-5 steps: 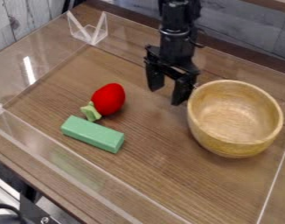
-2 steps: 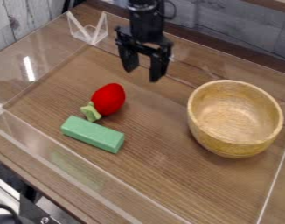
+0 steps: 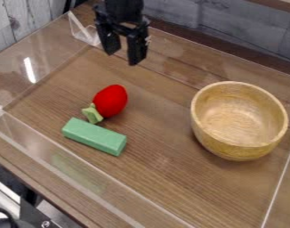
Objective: Move the red fruit to the left
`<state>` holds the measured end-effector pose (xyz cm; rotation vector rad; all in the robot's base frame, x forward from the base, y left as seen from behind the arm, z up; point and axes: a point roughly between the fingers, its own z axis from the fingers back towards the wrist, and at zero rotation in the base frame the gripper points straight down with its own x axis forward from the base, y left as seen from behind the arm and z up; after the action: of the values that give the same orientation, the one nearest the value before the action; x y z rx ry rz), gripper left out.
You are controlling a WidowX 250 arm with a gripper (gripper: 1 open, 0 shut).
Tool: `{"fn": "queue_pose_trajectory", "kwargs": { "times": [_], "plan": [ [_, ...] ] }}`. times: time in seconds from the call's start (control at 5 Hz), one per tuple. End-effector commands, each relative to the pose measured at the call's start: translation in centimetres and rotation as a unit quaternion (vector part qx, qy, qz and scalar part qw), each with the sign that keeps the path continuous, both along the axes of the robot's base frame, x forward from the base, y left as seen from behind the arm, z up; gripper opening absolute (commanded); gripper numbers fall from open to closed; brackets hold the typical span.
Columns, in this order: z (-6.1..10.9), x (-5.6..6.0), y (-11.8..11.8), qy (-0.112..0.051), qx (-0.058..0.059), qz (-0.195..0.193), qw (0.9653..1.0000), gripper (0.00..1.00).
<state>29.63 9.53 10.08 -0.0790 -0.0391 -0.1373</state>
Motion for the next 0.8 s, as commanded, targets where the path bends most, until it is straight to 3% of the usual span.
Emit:
{"fn": "queue_pose_trajectory", "kwargs": {
  "times": [0.0, 0.2, 0.4, 0.6],
  "plan": [
    [0.6, -1.3, 0.0, -0.026, 0.012, 0.0, 0.9996, 1.0],
    [-1.0, -2.8, -0.3, -0.025, 0.014, 0.031, 0.9991, 1.0],
    [-1.4, -4.4, 1.3, -0.031, 0.017, 0.107, 0.9937, 1.0],
    [-1.3, -5.4, 2.9, -0.036, 0.018, 0.166, 0.9853, 1.0]
  ]
}}
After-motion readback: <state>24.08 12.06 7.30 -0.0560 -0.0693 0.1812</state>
